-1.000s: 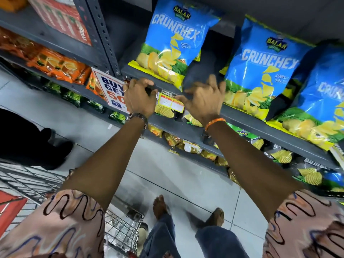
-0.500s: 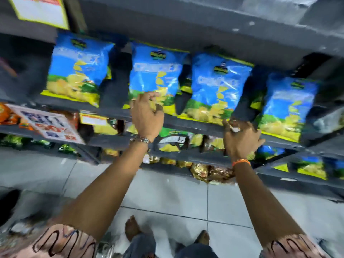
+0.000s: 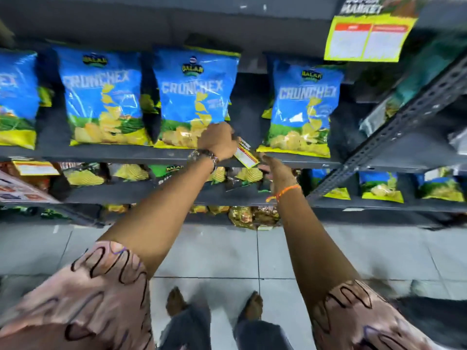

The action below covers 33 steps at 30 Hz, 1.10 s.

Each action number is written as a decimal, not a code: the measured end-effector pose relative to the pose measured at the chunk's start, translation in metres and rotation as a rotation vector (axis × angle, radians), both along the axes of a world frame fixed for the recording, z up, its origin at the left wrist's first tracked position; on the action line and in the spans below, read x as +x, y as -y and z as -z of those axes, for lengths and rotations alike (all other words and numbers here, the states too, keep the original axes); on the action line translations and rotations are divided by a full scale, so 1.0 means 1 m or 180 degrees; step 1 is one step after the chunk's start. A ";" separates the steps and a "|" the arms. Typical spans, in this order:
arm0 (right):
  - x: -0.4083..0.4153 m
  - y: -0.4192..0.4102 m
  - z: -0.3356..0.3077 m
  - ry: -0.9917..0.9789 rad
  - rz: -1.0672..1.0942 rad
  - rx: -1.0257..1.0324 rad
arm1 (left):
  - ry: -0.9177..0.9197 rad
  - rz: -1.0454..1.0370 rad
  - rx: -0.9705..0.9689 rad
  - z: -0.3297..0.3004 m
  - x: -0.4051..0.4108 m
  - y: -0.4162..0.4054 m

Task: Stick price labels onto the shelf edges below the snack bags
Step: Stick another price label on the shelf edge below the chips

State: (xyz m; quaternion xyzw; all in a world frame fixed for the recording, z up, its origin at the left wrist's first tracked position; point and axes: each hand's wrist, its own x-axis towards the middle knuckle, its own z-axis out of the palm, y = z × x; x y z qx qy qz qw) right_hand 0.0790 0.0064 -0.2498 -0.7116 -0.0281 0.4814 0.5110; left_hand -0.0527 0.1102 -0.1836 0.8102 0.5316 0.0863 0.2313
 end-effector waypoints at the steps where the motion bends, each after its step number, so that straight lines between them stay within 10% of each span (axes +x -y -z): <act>1: 0.001 -0.005 0.004 -0.0138 -0.0110 -0.0009 | -0.0218 0.0123 -0.0059 0.000 0.008 -0.006; 11: 0.010 -0.036 0.025 -0.0254 0.0316 -0.0193 | -0.1427 0.0922 -0.0158 0.014 0.054 -0.025; 25: 0.029 0.003 0.037 0.0101 -0.0278 -0.0034 | -0.0944 0.1086 -0.0509 -0.019 0.054 -0.030; 33: 0.055 0.034 0.030 0.1347 0.0481 0.0159 | 0.0019 0.0327 0.0125 0.019 0.022 0.024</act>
